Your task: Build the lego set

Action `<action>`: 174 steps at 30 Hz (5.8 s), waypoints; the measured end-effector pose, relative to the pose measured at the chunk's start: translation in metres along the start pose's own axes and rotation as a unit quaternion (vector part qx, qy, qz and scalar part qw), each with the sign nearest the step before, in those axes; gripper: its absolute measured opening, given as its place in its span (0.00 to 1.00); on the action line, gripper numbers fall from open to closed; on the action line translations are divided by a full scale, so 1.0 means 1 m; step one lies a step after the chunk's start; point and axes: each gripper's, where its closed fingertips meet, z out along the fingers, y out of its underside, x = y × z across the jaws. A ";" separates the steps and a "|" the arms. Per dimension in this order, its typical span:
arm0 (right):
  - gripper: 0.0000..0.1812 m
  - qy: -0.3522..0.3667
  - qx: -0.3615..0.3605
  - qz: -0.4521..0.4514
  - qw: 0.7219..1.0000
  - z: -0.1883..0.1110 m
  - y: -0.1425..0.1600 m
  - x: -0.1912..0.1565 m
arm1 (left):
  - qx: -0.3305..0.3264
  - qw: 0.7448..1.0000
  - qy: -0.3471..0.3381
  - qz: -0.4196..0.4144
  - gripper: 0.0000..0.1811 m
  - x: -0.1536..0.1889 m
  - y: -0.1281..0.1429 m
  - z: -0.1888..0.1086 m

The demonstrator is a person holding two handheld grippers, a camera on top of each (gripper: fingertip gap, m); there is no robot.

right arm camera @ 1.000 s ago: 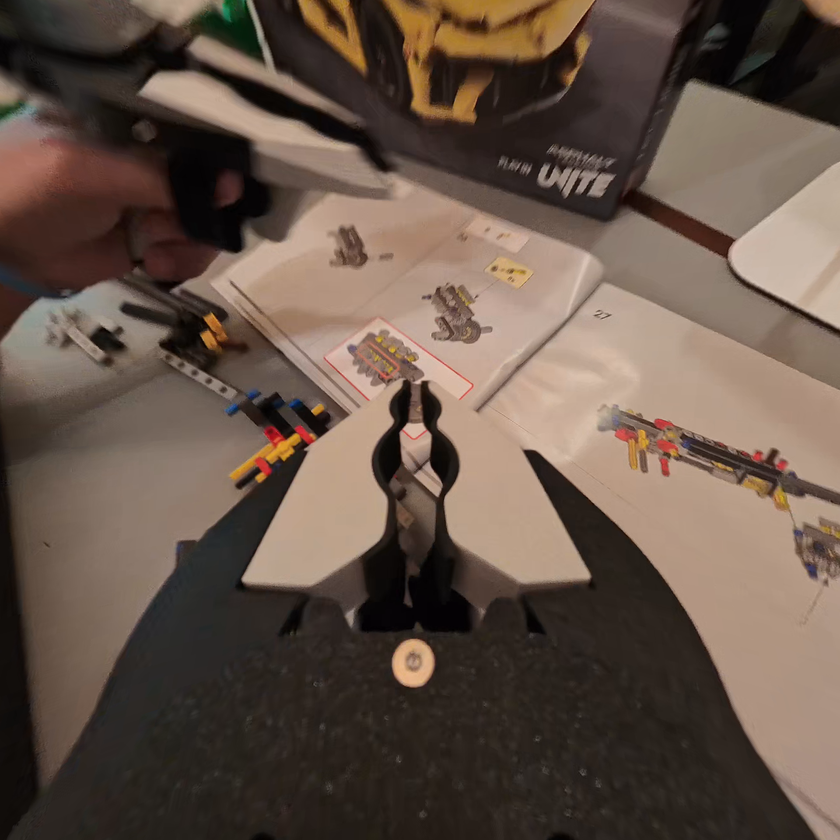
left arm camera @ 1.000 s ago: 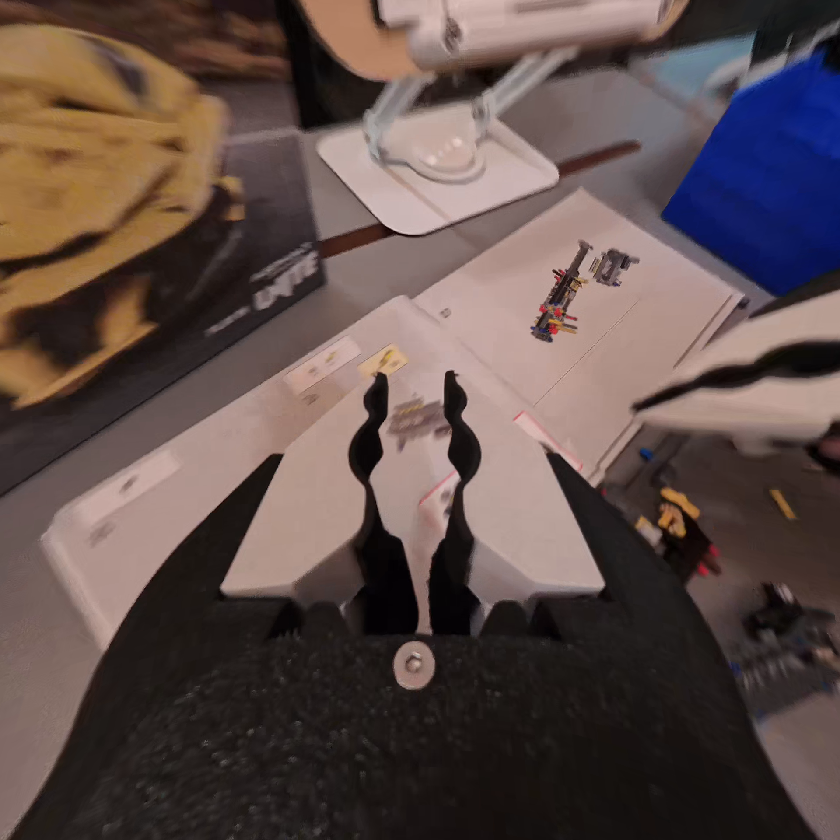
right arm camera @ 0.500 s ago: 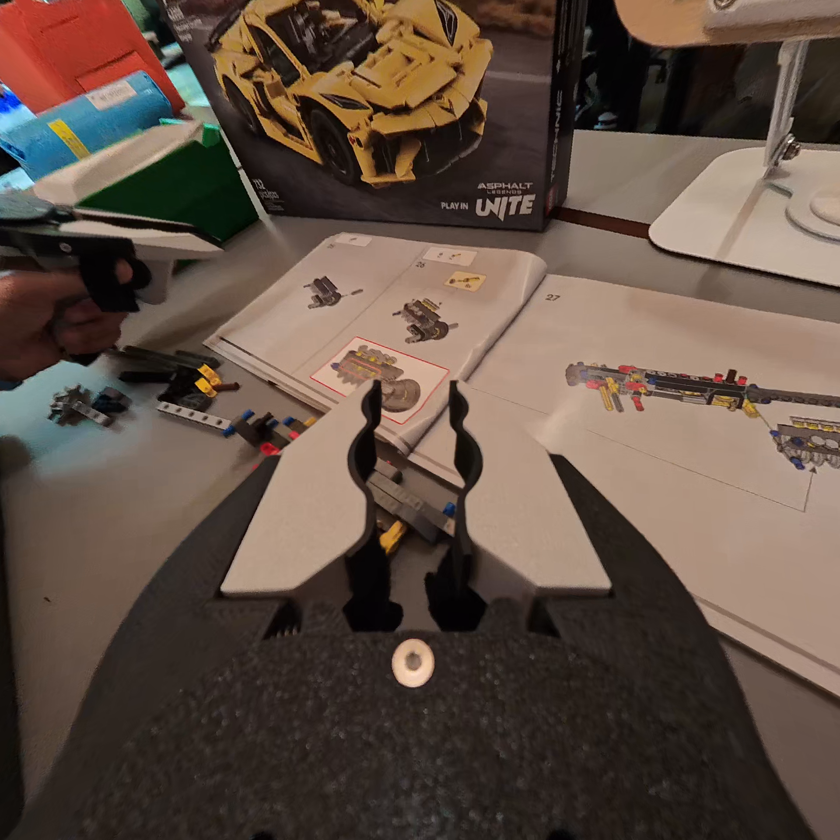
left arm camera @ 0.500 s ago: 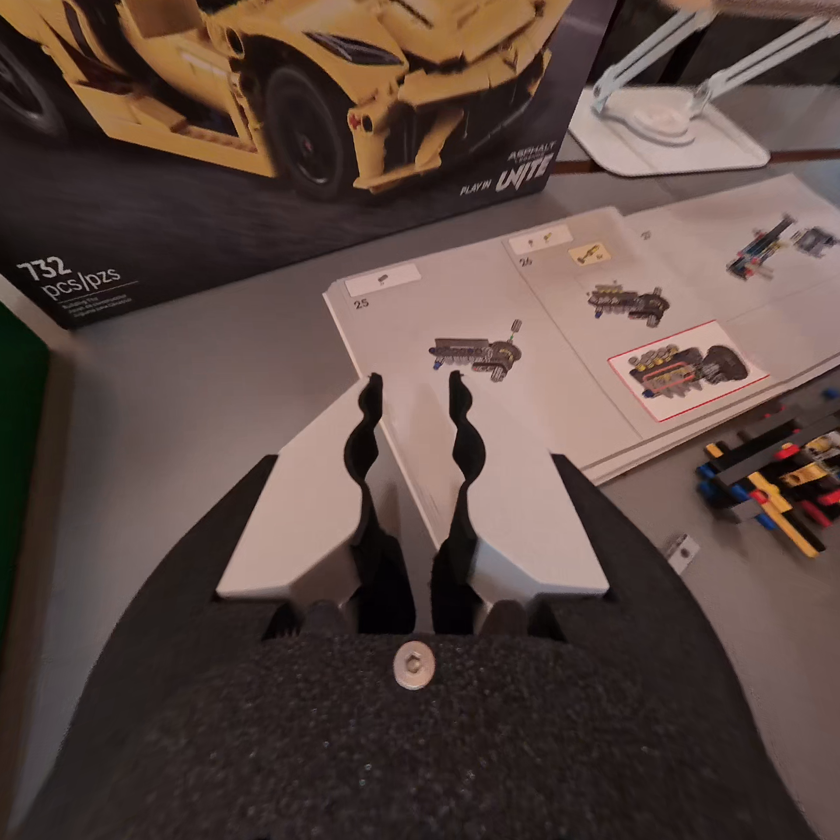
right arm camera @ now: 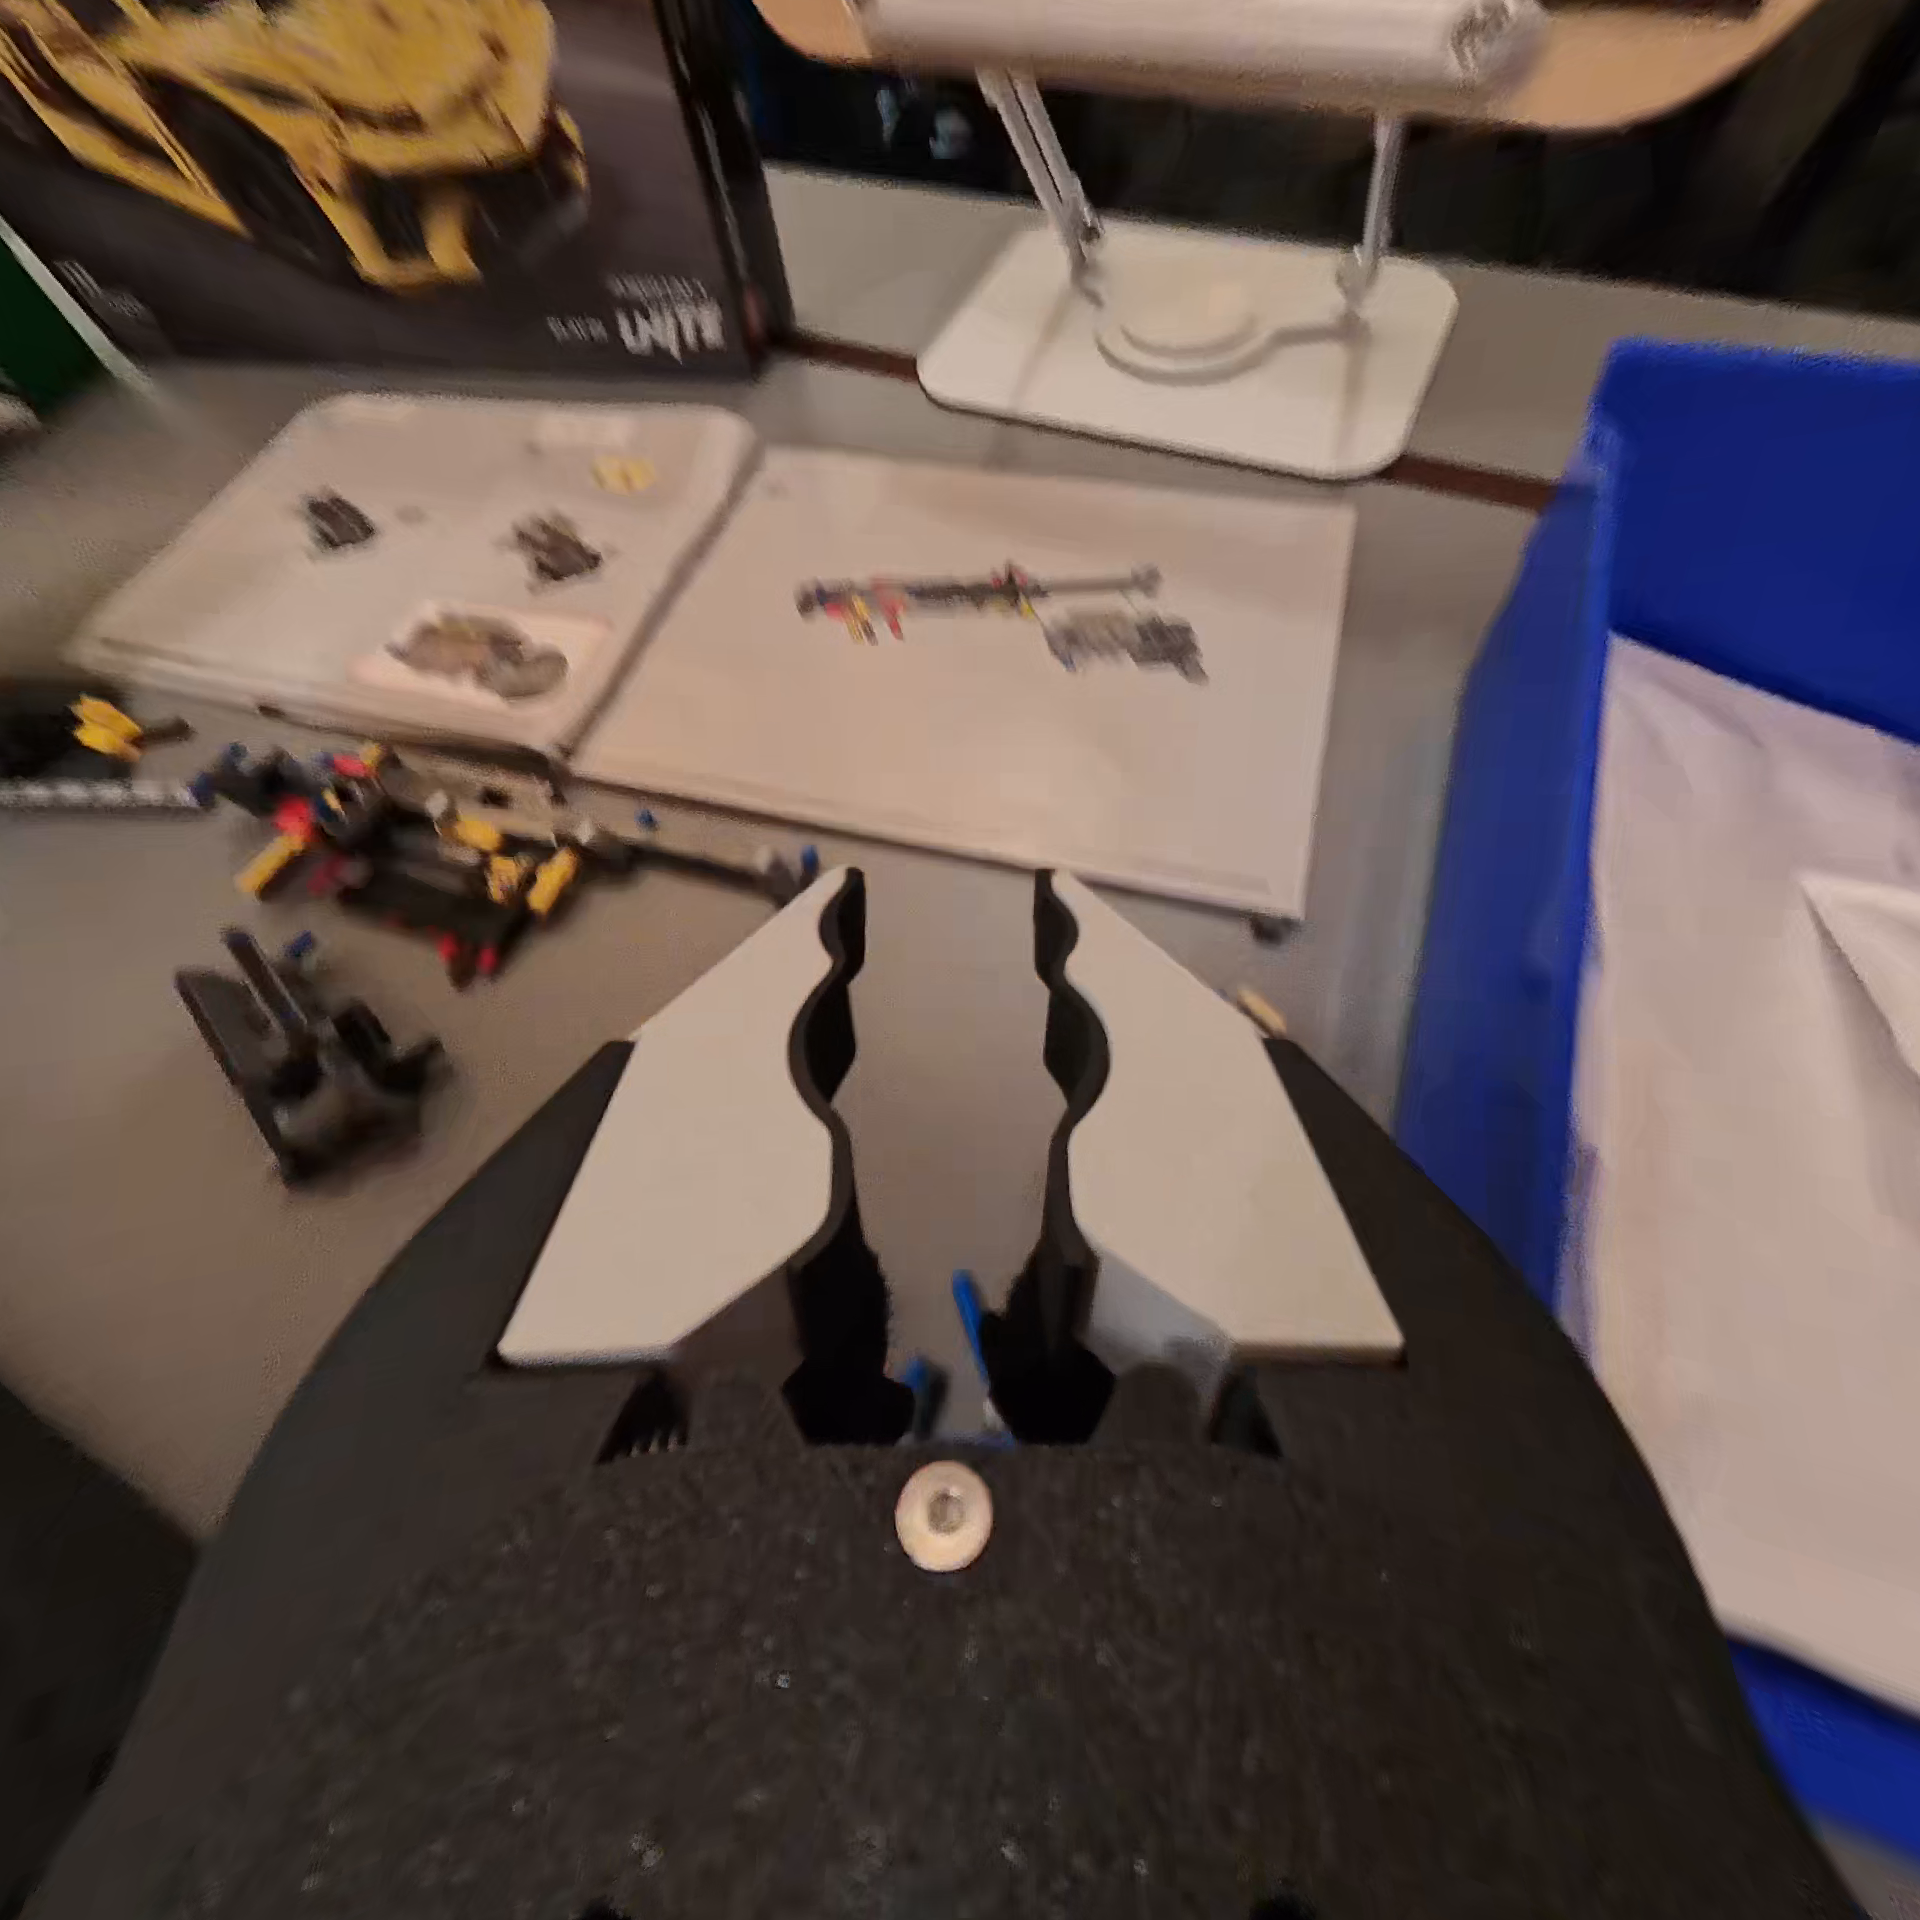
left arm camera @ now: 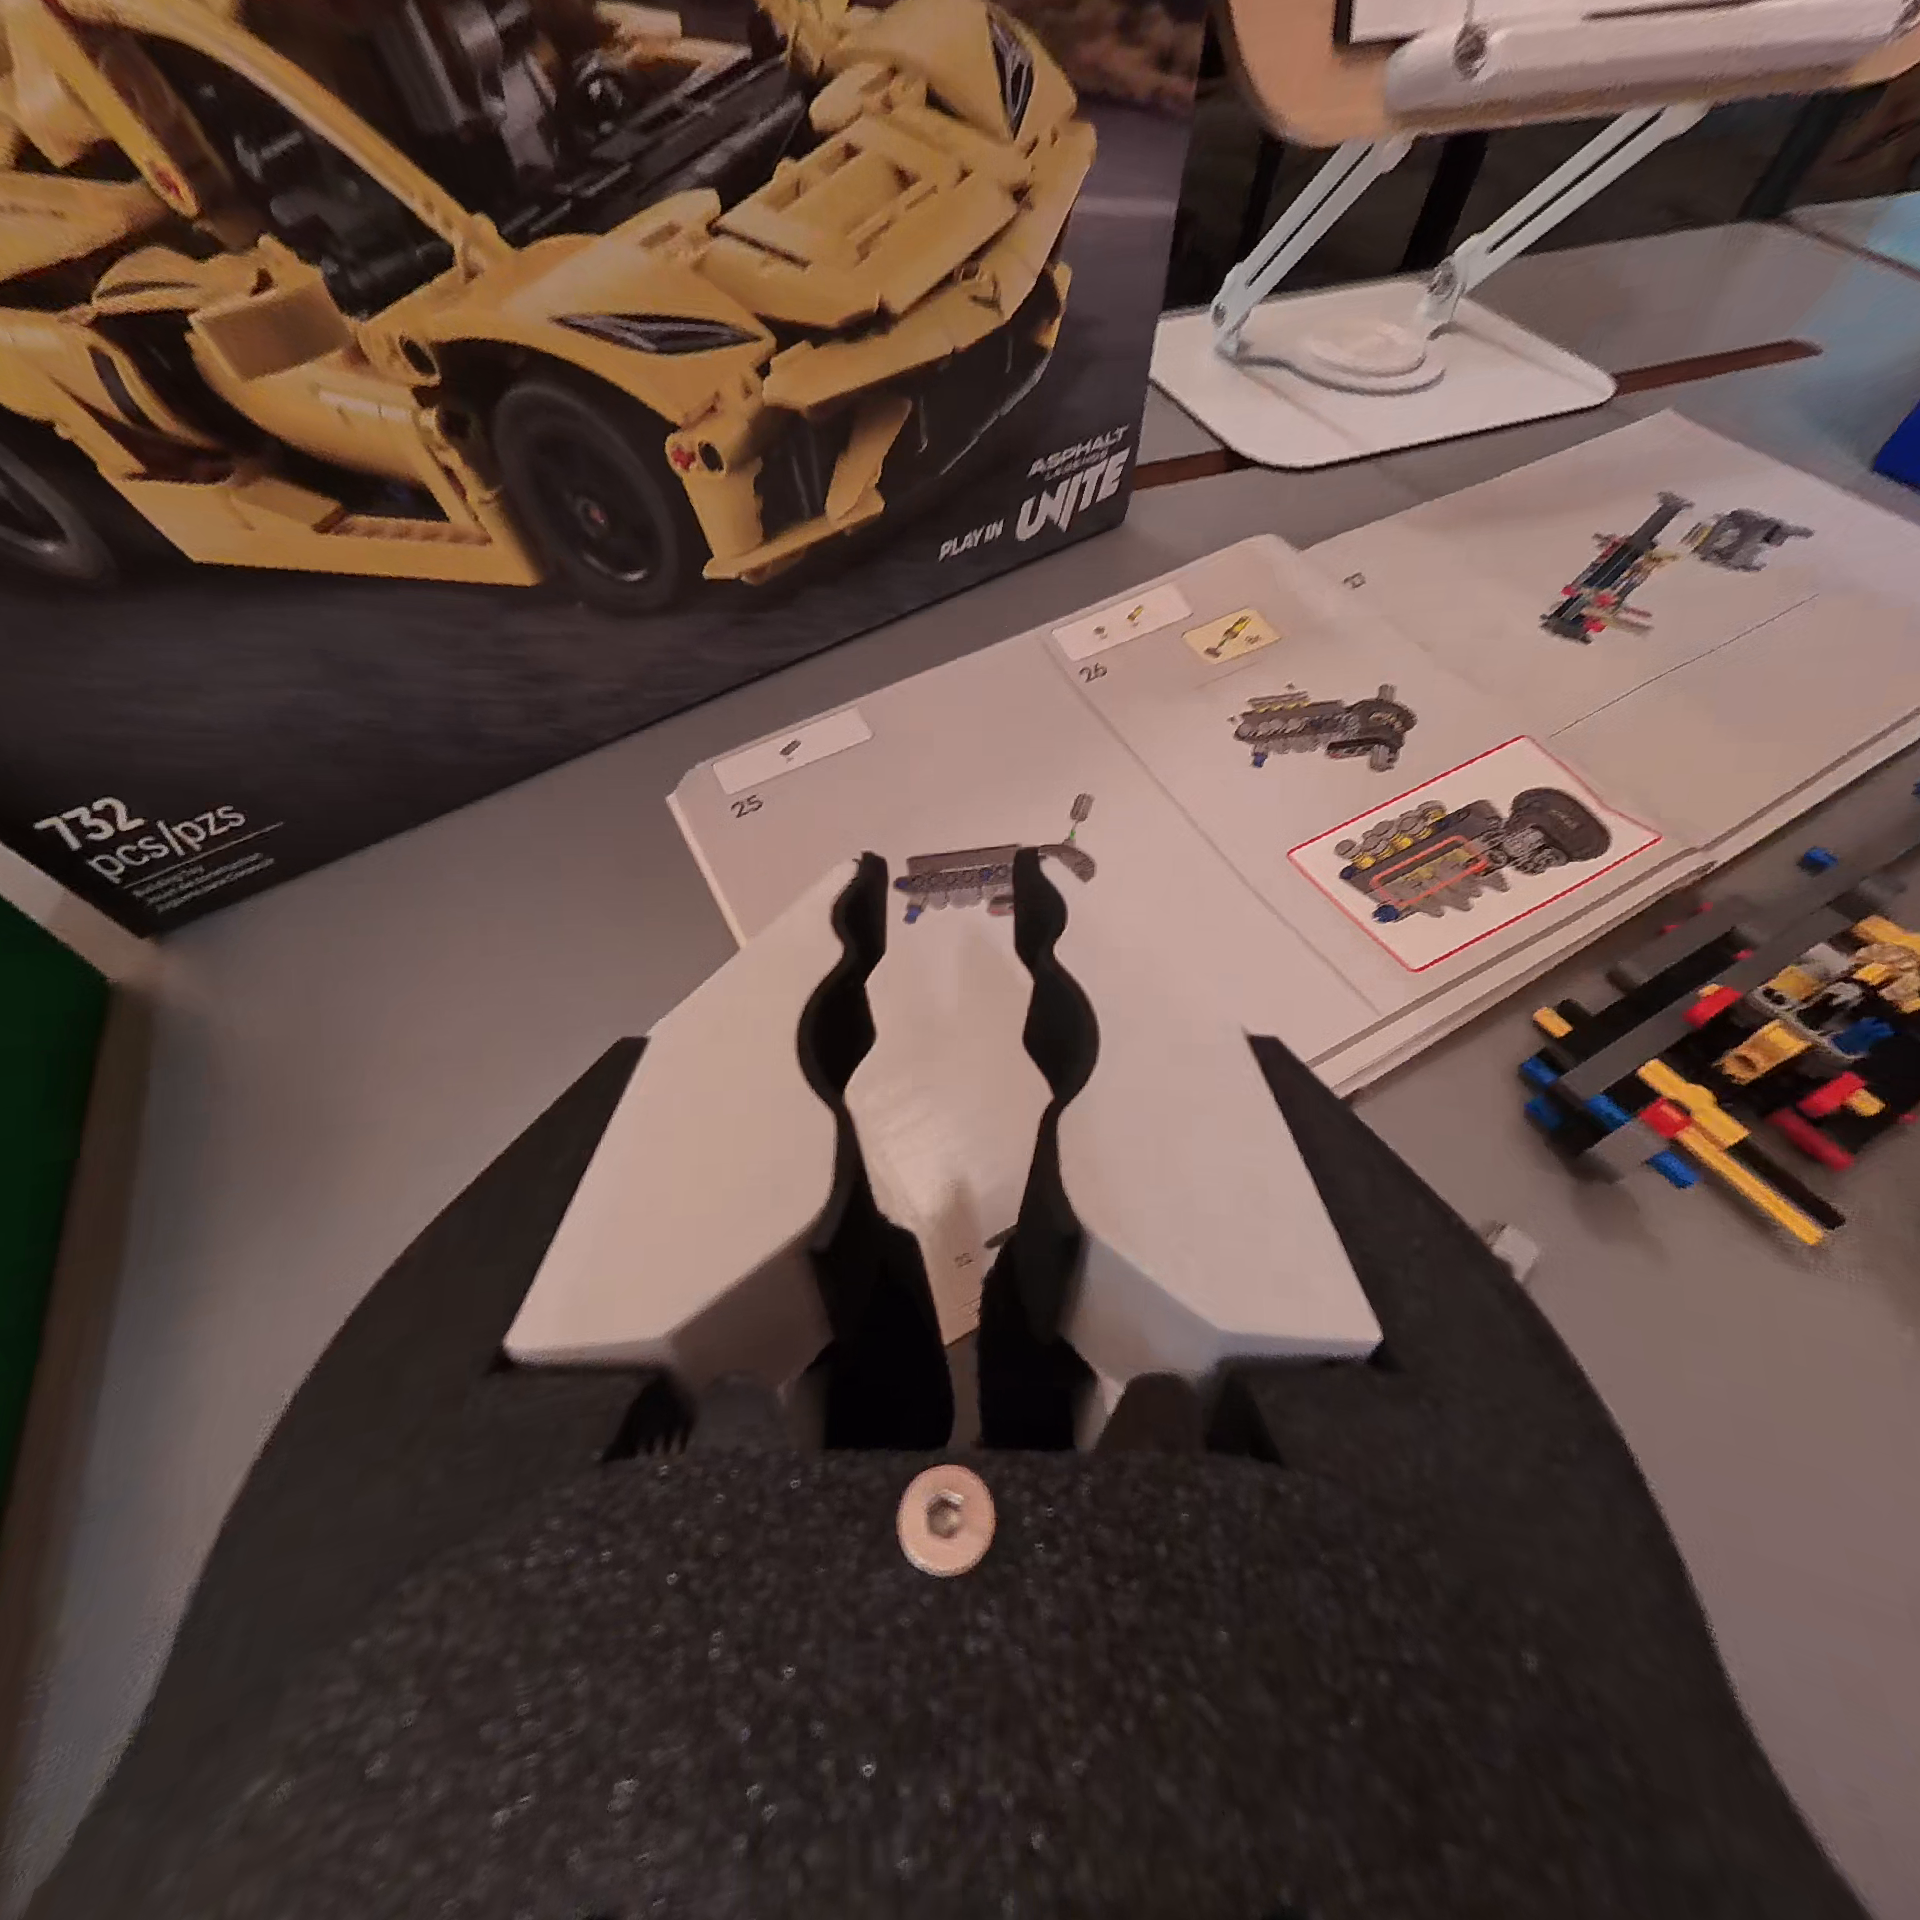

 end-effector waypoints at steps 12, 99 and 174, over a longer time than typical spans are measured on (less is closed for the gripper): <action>0.15 -0.076 -0.123 -0.040 0.989 -0.028 0.106 -0.075 | 0.001 0.998 0.002 0.061 0.11 0.027 -0.001 0.004; 0.07 0.035 -0.173 -0.079 0.981 -0.032 0.127 0.020 | 0.091 0.803 0.275 0.521 0.13 0.301 -0.025 -0.021; 0.03 -0.355 0.009 0.005 0.935 -0.027 0.015 -0.148 | 0.243 0.760 0.192 0.571 0.14 0.288 -0.018 -0.061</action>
